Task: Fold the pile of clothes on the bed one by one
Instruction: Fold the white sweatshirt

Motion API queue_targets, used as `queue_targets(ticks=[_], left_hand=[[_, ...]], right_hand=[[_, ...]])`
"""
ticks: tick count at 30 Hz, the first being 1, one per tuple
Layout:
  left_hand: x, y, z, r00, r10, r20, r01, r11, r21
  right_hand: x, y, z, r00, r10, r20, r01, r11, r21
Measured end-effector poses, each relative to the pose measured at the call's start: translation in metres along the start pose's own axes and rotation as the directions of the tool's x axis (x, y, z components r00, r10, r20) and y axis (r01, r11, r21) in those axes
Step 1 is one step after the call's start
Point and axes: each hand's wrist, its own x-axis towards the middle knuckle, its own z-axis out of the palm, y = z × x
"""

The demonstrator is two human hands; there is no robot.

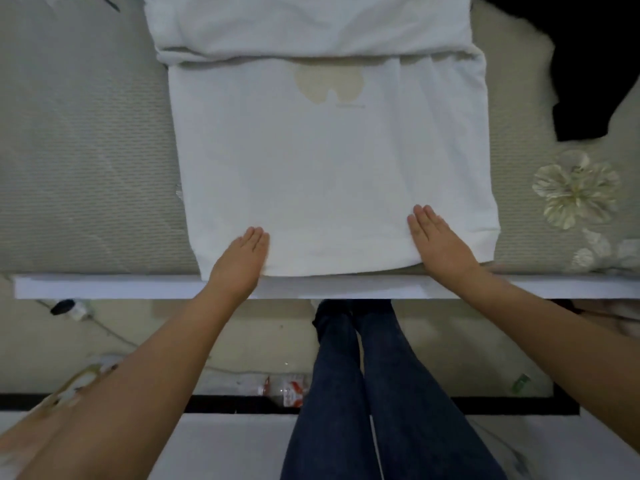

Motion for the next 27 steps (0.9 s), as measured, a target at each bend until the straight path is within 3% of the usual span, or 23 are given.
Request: queue_targets(ticks=[2,4,6,7,9,12,14,16,20,27], left_hand=[[-0.019,0.001,-0.001,0.981,0.051,0.185,-0.040,0.997,-0.061],[-0.040,0.002,-0.005,0.925,0.109,0.364,-0.075,0.991,-0.108],[-0.055,0.002,-0.013,0.844,0.155,0.513,-0.108,0.987,-0.120],[-0.059,0.001,-0.020,0.819,0.158,0.552,-0.116,0.987,-0.110],[-0.056,-0.006,-0.035,0.854,0.126,0.505,-0.089,0.991,-0.098],[-0.039,-0.018,-0.062,0.997,-0.017,0.079,0.027,0.991,-0.129],[-0.023,-0.024,-0.081,0.983,-0.076,-0.168,0.059,0.992,-0.108],[-0.004,-0.029,-0.104,0.959,-0.103,-0.264,0.100,0.995,-0.026],[0.034,-0.052,-0.158,0.936,-0.179,-0.302,0.207,0.976,0.061],[0.110,-0.082,-0.264,0.955,-0.003,-0.297,0.108,0.934,0.340]], right_hand=[[-0.027,-0.003,0.006,0.940,-0.099,0.326,0.099,0.995,0.016],[-0.049,-0.009,0.002,0.768,-0.171,0.617,0.102,0.984,0.146],[-0.060,-0.020,-0.010,0.614,-0.234,0.754,0.108,0.971,0.213],[-0.060,-0.023,-0.016,0.579,-0.246,0.777,0.113,0.968,0.223],[-0.049,-0.020,-0.031,0.619,-0.229,0.751,0.126,0.973,0.193],[-0.017,0.001,-0.061,0.876,-0.036,0.480,0.005,0.998,0.065],[0.007,0.016,-0.084,0.967,0.087,0.241,-0.099,0.994,0.037],[0.032,0.029,-0.104,0.986,0.140,0.093,-0.143,0.989,0.025],[0.085,0.070,-0.134,0.982,0.180,-0.062,-0.184,0.982,-0.053],[0.174,0.159,-0.175,0.997,0.059,0.046,-0.043,0.958,-0.282]])
